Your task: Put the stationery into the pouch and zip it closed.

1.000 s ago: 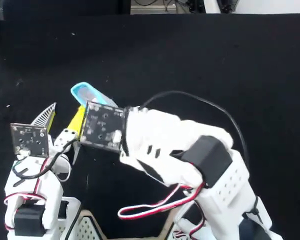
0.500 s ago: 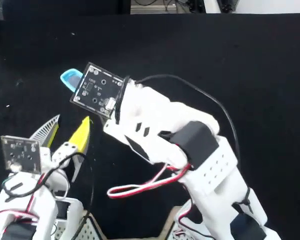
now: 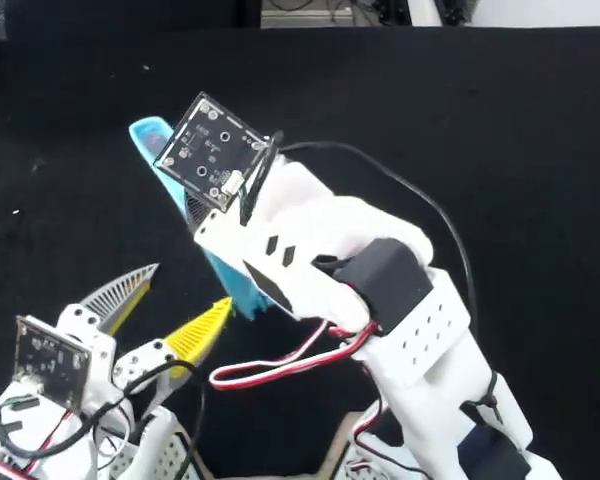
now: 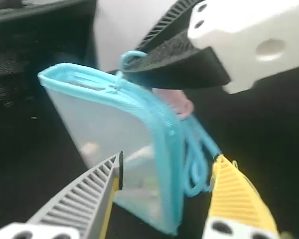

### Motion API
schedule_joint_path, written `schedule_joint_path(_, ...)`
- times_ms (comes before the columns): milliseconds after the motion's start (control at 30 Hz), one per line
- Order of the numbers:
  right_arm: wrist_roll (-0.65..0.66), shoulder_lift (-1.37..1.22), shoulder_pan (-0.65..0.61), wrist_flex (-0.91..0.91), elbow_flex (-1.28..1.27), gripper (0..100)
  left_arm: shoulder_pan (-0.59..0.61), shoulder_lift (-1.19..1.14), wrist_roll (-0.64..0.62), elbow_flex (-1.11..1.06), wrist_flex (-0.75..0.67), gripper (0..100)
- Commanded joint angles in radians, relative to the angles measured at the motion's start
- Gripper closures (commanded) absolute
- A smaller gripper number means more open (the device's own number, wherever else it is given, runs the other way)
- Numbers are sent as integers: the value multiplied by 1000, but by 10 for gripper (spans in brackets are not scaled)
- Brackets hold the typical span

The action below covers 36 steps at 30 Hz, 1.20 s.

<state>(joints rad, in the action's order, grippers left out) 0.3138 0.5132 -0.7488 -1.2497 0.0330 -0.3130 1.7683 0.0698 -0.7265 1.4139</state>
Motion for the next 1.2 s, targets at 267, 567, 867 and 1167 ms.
schedule_joint_path(267,-12,12,-2,-52,15,988,-8,-5,-41,-282,-275,705)
schedule_joint_path(567,-12,12,-2,-81,21,988,239,0,-15,-283,-259,704)
schedule_joint_path(867,-12,12,77,-83,21,988,248,2,29,-265,-210,704)
schedule_joint_path(1167,-12,12,91,-84,15,988,249,-6,107,-213,-149,704)
